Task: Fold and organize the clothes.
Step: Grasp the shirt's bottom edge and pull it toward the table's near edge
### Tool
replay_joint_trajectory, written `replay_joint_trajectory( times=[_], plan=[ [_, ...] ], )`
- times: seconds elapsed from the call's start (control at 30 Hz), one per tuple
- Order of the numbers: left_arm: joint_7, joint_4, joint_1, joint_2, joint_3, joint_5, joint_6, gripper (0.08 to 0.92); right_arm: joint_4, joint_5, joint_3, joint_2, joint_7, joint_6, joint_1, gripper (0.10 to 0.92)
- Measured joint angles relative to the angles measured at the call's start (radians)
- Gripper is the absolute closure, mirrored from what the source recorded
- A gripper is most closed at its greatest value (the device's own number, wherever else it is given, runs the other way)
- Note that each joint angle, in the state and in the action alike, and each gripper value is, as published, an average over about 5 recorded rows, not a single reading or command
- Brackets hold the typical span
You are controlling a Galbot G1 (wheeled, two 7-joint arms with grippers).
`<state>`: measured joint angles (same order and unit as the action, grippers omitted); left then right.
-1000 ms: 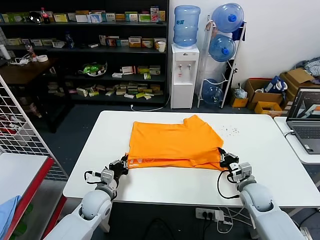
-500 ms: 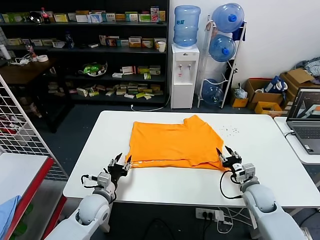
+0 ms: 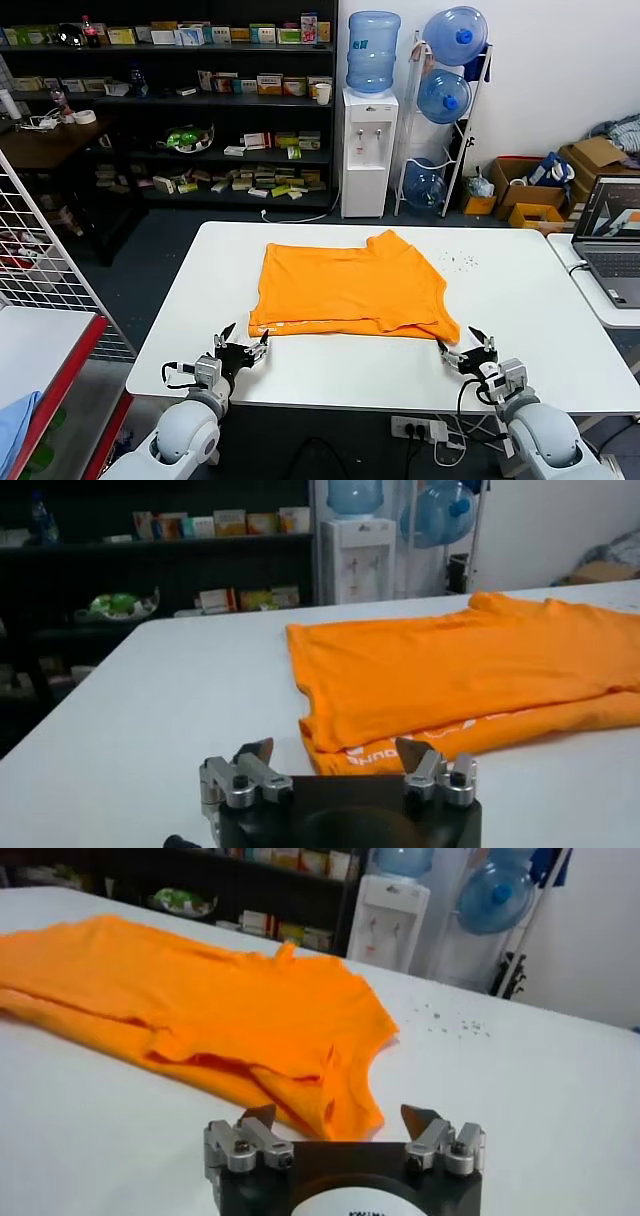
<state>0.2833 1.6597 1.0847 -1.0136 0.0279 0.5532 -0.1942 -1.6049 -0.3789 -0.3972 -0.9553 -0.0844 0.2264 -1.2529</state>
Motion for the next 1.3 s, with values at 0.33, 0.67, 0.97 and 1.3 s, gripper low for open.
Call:
replay_joint_trajectory(
  times=[0.33,0.67,0.97,1.3],
  plan=[
    [0.007,-0.032,-0.018,-0.02,-0.003,0.04,-0.016,0.25,0.005,-0.005,0.012,-0.003,-0.008,0.012,0.01,0.407],
    [0.008,-0.046,-0.038,-0.031,0.0,0.05,-0.021,0.305,0.016,-0.006,0.013,-0.001,-0.015,0.008,0.027,0.589],
    [0.0,-0.051,-0.028,-0.035,0.005,0.066,-0.038,0.538,0.008,-0.004,0.012,0.001,-0.016,0.008,0.023,0.834],
    [-0.006,-0.027,-0.002,-0.035,0.011,0.068,-0.041,0.824,-0.045,-0.008,-0.009,0.015,0.006,0.016,-0.021,0.901]
  ],
)
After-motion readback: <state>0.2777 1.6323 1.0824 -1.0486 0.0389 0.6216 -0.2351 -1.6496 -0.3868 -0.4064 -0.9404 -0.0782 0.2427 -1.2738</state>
